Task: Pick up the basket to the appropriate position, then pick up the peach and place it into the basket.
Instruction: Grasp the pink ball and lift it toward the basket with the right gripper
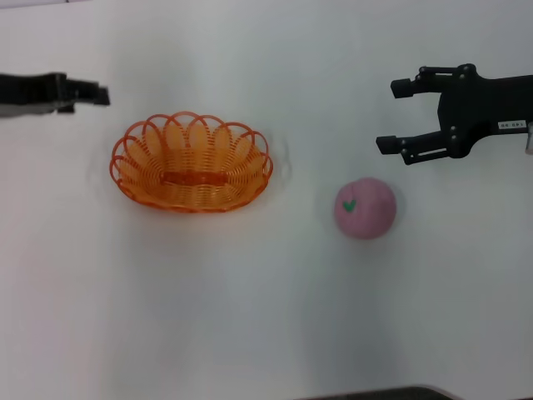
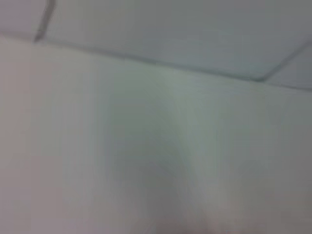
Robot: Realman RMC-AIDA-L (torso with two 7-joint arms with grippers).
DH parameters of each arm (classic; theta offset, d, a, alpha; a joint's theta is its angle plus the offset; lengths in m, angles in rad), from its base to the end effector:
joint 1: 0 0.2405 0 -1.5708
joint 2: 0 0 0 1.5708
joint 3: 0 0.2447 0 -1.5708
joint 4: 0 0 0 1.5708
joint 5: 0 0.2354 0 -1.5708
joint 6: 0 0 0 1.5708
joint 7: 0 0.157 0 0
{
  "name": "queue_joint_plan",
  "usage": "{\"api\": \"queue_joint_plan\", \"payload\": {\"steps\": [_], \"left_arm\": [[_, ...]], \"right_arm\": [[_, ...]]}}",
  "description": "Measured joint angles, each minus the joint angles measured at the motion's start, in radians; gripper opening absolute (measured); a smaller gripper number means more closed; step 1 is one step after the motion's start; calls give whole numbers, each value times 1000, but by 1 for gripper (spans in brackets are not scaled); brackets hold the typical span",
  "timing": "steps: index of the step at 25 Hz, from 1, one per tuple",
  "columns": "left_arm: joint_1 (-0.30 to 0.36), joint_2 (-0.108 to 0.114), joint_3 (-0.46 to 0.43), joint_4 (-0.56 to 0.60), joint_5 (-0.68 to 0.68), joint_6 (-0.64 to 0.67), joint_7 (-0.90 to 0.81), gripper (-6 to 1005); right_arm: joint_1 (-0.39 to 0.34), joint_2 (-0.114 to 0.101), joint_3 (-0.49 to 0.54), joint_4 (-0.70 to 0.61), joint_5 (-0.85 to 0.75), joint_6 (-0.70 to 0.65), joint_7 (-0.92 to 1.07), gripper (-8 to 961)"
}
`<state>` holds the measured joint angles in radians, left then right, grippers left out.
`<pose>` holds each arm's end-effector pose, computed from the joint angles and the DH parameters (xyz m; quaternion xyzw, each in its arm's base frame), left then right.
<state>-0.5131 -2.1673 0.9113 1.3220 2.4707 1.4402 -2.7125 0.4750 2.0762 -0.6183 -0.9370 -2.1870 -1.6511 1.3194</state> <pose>-0.2212 0.3904 0.0485 -0.7849 -0.5678 -0.0767 0.2360 0.2811 0.3437 0.0479 -0.9674 0.1266 0.1347 0.1733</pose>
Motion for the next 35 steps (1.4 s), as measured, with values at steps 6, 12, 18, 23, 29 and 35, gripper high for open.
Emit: {"api": "queue_joint_plan", "payload": {"steps": [6,12,18,23,29,35], "left_arm": [[98,-6,-18,71,-272,120,373,611],[158,-7,-135,-61,-367,273,784,639],[193,-4,-292,-238,-373,335,1093,666],[209,2,-380,-325,-353,336,1234,689],[224,-2,-376,-358,-298,344,1326,717],[212,1,-373,-379,-241,347,1334,880]], "right_arm": [[25,0,3,1,4,1,109,912],[53,-7,-18,-25,-1,-16,225,912],[76,-20,-114,-134,-30,-37,412,911],[142,-25,-133,-223,-160,-152,529,911],[248,-13,-141,-232,-381,-279,595,912],[257,5,-252,-220,-436,-265,655,898]]}}
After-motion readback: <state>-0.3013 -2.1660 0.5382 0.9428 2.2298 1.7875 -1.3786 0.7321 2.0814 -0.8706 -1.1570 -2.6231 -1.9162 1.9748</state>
